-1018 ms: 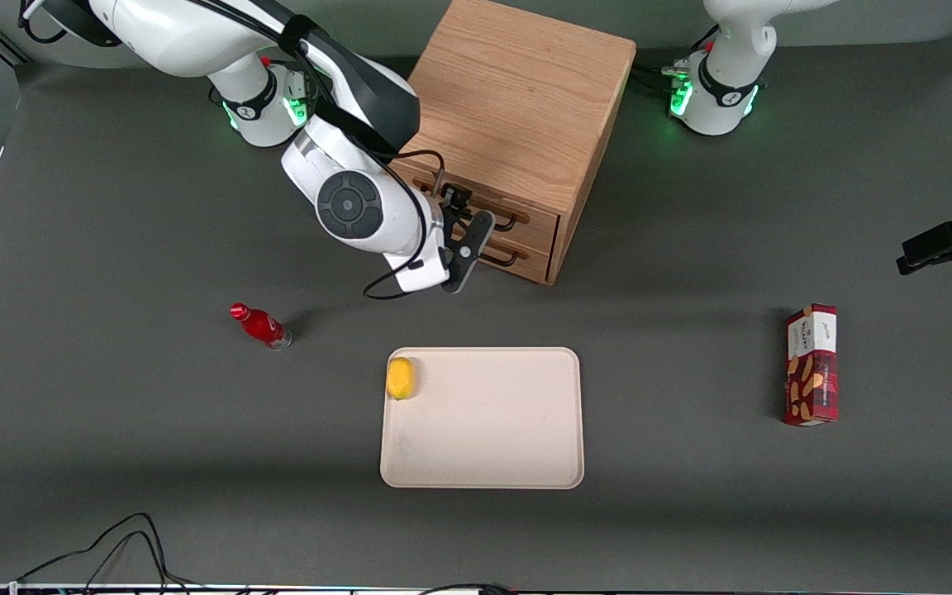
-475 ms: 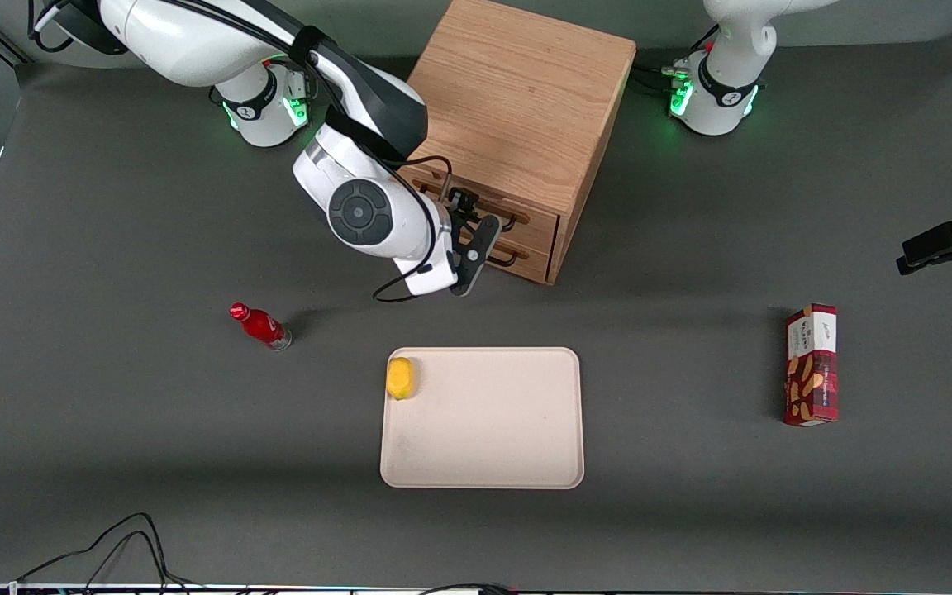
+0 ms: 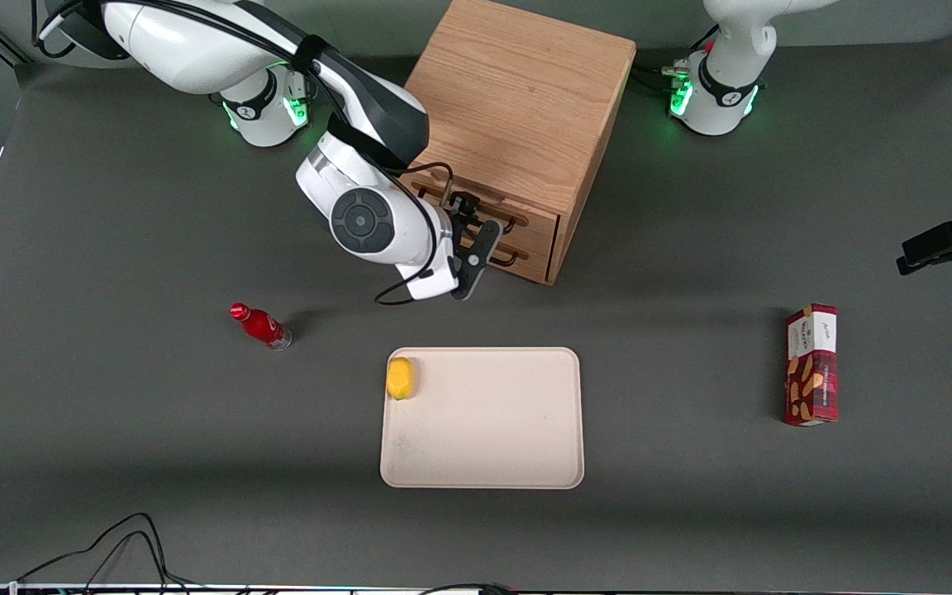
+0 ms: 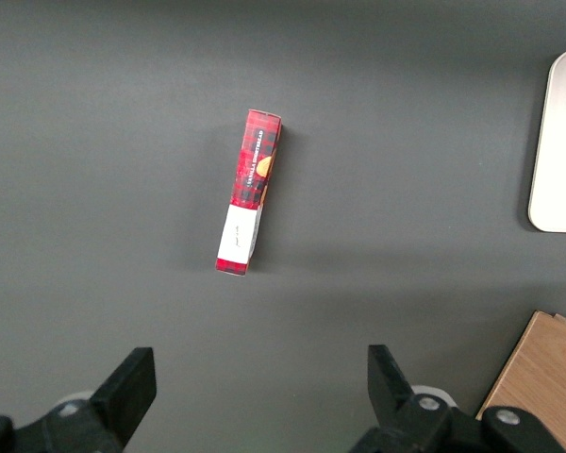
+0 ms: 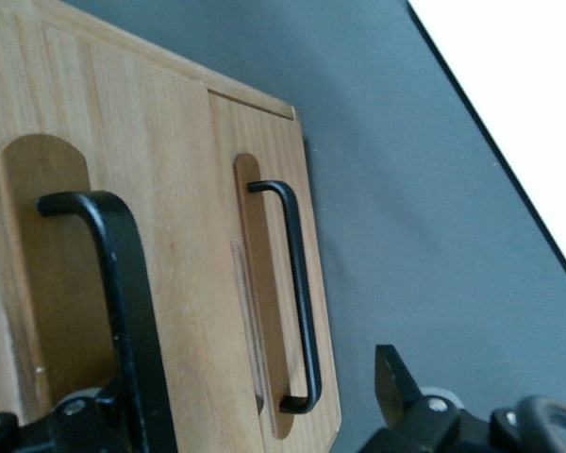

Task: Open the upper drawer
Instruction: 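Hook the right gripper onto the upper drawer's black handle, then pull the upper drawer outward from the cabinet with the right gripper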

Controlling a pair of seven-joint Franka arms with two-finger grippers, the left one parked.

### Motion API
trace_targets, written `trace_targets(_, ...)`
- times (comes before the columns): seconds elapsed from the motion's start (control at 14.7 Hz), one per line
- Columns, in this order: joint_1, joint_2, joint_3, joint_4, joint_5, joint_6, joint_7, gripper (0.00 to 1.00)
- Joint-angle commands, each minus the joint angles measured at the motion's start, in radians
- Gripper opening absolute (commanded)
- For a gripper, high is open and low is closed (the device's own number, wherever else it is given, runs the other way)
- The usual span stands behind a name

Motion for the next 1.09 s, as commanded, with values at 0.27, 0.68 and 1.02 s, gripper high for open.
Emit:
trace_targets(0.27,0.0,0.055,-0.01,0.071,-0.045,0.006,-0.021,1.0)
trace_targets(0.68,0.009,0.064,-0.042,0.09,-0.05,0.006,-0.023,1.0)
trace_targets(1.02,0.013,0.075,-0.062,0.114,-0.05,0.006,-0.05,1.0)
